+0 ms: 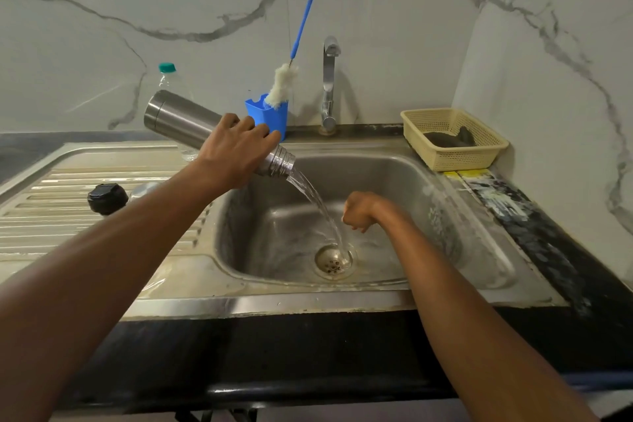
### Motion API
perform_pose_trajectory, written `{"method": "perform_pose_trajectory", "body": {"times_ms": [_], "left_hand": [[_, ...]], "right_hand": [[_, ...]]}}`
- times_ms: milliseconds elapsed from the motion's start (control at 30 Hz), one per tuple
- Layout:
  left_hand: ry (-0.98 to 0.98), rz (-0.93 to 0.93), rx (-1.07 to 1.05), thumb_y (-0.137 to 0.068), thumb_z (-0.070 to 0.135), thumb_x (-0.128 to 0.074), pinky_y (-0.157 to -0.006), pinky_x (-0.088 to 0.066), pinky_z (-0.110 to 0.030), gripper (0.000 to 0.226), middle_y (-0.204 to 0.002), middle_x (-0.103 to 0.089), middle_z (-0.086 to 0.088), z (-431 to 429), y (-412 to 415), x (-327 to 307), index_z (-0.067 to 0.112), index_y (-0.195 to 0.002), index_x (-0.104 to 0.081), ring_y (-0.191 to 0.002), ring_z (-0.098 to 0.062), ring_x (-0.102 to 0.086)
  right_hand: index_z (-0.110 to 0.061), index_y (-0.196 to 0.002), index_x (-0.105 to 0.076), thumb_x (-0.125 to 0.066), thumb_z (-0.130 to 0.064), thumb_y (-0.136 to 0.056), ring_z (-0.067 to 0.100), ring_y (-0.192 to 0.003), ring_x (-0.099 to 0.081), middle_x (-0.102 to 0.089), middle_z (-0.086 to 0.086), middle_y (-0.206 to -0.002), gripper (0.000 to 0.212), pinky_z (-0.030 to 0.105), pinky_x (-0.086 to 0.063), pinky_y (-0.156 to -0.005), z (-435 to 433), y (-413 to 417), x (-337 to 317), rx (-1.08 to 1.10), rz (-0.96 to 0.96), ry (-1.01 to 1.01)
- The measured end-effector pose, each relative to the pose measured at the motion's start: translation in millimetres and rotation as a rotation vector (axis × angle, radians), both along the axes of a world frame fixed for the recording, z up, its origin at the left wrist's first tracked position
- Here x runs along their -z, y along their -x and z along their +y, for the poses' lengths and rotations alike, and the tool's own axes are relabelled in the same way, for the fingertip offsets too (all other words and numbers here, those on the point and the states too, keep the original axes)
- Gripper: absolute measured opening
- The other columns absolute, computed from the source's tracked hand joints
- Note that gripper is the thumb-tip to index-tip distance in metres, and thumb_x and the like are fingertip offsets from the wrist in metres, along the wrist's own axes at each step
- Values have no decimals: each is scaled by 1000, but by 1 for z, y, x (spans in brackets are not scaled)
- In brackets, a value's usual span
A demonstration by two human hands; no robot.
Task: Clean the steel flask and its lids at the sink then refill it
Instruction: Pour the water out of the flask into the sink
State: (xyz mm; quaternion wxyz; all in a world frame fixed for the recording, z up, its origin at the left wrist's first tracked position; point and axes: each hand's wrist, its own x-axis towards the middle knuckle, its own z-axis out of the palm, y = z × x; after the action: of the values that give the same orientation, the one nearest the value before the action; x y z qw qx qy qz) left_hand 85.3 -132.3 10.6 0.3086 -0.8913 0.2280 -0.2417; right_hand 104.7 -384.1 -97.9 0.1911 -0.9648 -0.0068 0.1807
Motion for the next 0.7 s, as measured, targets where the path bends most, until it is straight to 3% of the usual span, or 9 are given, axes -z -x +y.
{"method": "perform_pose_trajectory", "body": {"times_ms": [200, 333, 467, 567, 700], "left_hand": [[-147, -103, 51, -87, 6, -59, -93, -43, -38, 41, -108, -60, 0, -14, 1, -1, 19, -124, -47, -104, -26, -60], [-234, -115, 89, -91, 12, -63, -109, -40, -45, 44, -122, -62, 0, -22, -1, 5, 22, -131, -47, -116, -26, -59], [-309, -159, 210, -79, 12, -73, -102, -47, -46, 36, -99, -69, 2, -28, -5, 13, 25, -110, -61, -97, -24, -66], [-332, -183, 270, -78, 9, -62, -104, -48, -48, 29, -94, -69, 1, -33, -10, 18, 24, -103, -64, -93, -24, -66], [-385, -232, 284, -73, 19, -83, -111, -39, -49, 38, -97, -69, 2, -36, -17, 23, 26, -104, -63, -98, -23, -65]], "right_hand": [[-1, -105, -68, -52, -15, -97, 24, -92, -72, -72, 14, -108, 23, 43, -61, -90, 0, -2, 3, -29, 6, 7], [-3, -104, -68, -52, -15, -96, 23, -89, -71, -72, 12, -105, 21, 42, -60, -89, 0, -2, 4, -51, 0, 4], [-2, -104, -70, -52, -15, -94, 22, -84, -73, -74, 12, -100, 24, 42, -61, -87, -1, -4, 7, -59, -14, 13], [-2, -103, -70, -53, -17, -94, 21, -83, -73, -74, 10, -97, 25, 41, -61, -87, -1, -5, 6, -61, -13, 21], [-7, -90, -66, -52, -19, -95, 20, -76, -72, -73, 9, -94, 19, 39, -62, -85, 1, -5, 6, -77, -15, 40]]}}
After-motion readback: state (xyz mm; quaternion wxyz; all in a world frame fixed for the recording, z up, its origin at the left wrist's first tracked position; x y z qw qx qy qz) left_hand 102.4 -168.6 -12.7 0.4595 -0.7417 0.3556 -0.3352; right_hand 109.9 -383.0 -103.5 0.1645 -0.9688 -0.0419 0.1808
